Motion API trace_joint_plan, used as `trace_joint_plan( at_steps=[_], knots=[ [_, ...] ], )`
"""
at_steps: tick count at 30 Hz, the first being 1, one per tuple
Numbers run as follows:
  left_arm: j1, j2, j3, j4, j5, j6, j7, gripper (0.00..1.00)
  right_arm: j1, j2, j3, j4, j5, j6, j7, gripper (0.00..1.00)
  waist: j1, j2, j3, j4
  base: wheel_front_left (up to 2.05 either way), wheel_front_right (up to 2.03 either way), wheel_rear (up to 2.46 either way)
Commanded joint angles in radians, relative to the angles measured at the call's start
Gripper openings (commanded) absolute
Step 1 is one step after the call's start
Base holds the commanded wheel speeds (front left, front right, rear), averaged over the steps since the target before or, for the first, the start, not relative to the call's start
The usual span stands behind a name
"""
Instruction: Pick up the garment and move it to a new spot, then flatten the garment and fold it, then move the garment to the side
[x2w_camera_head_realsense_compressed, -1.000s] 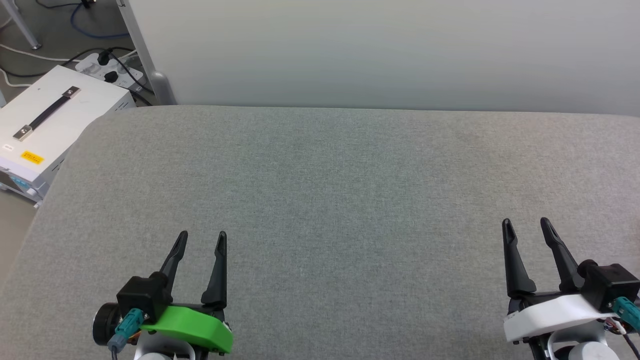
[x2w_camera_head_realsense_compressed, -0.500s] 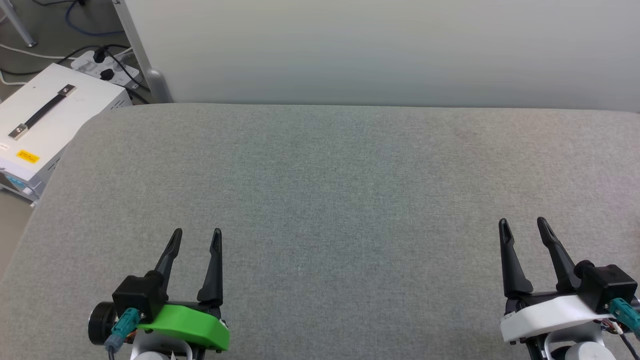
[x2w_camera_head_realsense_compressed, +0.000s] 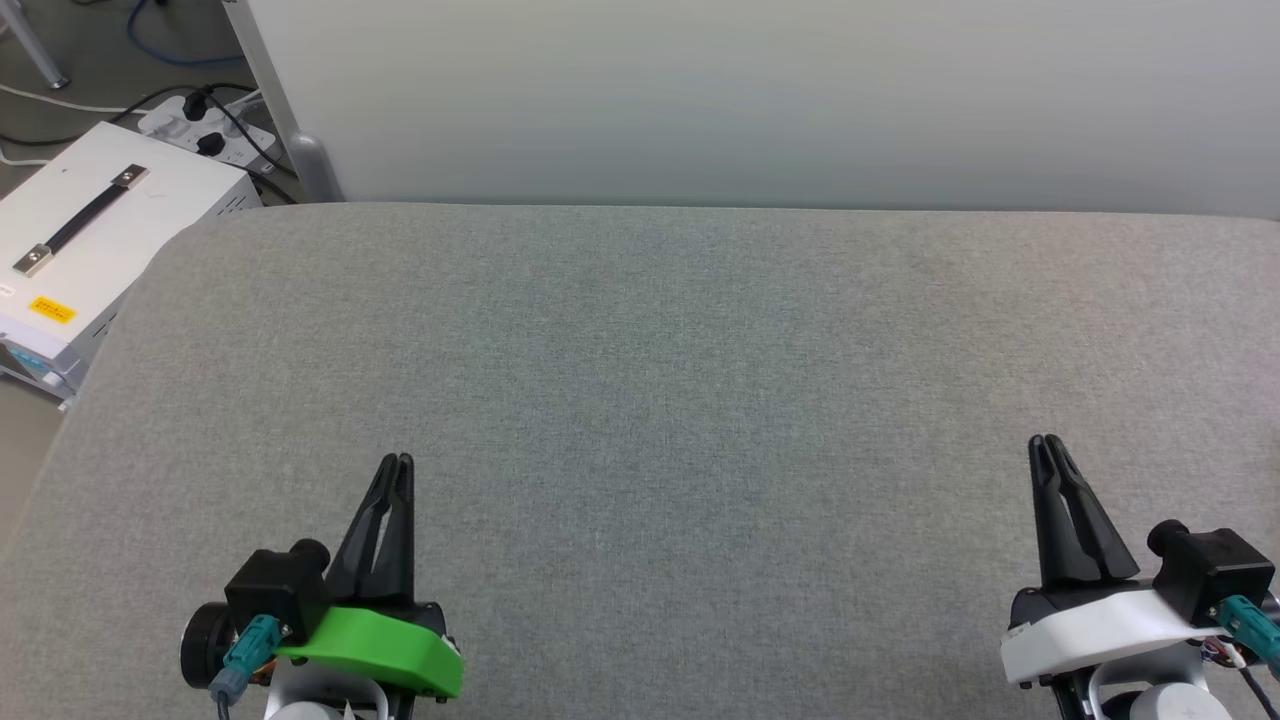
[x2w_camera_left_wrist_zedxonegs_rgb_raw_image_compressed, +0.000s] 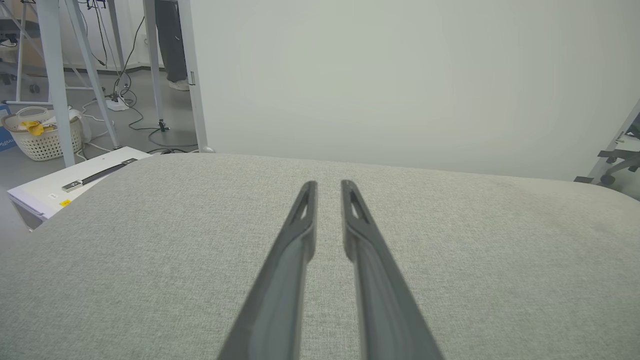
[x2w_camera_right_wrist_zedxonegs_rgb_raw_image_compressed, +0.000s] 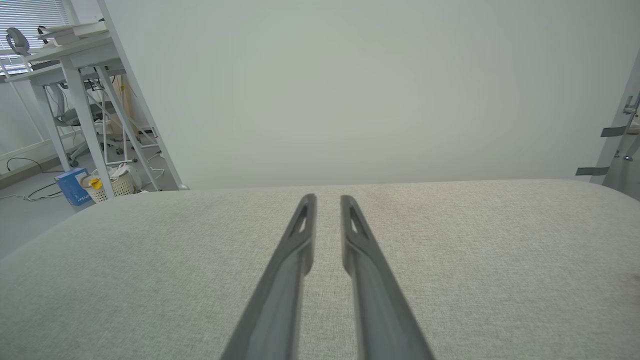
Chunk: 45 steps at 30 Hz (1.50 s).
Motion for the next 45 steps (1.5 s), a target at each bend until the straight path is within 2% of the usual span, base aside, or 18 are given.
trace_joint_plan(
  at_steps=[1, 45],
  knots=[
    [0.0, -0.001, 0.001, -0.001, 0.003, 0.001, 0.003, 0.0, 0.0, 0.0, 0.0, -0.001, -0.003, 0.0, 0.003, 0.0, 0.0, 0.0002, 0.0, 0.0, 0.0, 0.0, 0.0],
    [0.0, -0.019, 0.02, -0.04, 0.086, 0.048, 0.096, 0.0, -0.006, 0.006, 0.0, -0.02, -0.081, 0.0, 0.094, 0.0, 0.0, 0.0045, -0.009, -0.01, 0.0, 0.0, 0.0]
  ],
)
